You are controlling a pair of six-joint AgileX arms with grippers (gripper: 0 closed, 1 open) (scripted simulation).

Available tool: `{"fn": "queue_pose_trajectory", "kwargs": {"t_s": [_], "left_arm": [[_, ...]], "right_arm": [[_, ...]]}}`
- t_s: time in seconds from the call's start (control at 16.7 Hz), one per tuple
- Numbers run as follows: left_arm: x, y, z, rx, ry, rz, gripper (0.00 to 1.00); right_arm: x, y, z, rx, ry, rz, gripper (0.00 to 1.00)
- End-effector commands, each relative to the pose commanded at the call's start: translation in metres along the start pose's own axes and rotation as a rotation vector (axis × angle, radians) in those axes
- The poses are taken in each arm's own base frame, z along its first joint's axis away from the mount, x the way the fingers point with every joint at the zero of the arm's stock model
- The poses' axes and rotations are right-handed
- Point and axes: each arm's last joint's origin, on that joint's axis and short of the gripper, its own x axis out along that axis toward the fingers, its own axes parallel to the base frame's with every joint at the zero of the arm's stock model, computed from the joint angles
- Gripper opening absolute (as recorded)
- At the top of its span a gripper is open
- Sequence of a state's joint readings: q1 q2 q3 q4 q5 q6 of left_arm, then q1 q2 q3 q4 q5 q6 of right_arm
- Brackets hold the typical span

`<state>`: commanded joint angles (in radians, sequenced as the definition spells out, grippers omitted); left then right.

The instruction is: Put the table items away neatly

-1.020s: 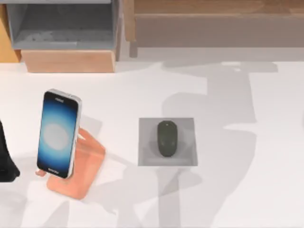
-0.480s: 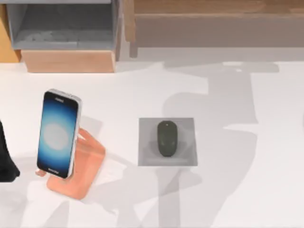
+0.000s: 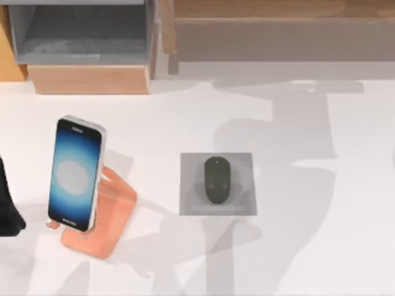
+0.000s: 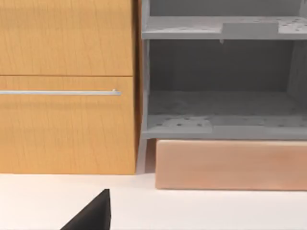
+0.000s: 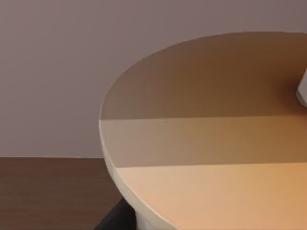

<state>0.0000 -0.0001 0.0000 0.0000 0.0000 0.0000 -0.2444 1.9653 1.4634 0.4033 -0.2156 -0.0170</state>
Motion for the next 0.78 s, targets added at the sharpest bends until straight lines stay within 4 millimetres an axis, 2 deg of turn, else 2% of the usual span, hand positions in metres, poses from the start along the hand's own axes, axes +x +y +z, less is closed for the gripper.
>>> {"fn": "queue_pose_trajectory", "kwargs": {"t_s": [0.06, 0.78], "left_arm": [[0.0000, 0.0000, 0.0000, 0.000, 0.000, 0.000, 1.00], [0.0000, 0.0000, 0.0000, 0.000, 0.000, 0.000, 1.00]], "right_arm": [[0.0000, 0.0000, 0.0000, 0.000, 0.000, 0.000, 0.00], [0.0000, 0.0000, 0.0000, 0.000, 0.000, 0.000, 0.90]]}}
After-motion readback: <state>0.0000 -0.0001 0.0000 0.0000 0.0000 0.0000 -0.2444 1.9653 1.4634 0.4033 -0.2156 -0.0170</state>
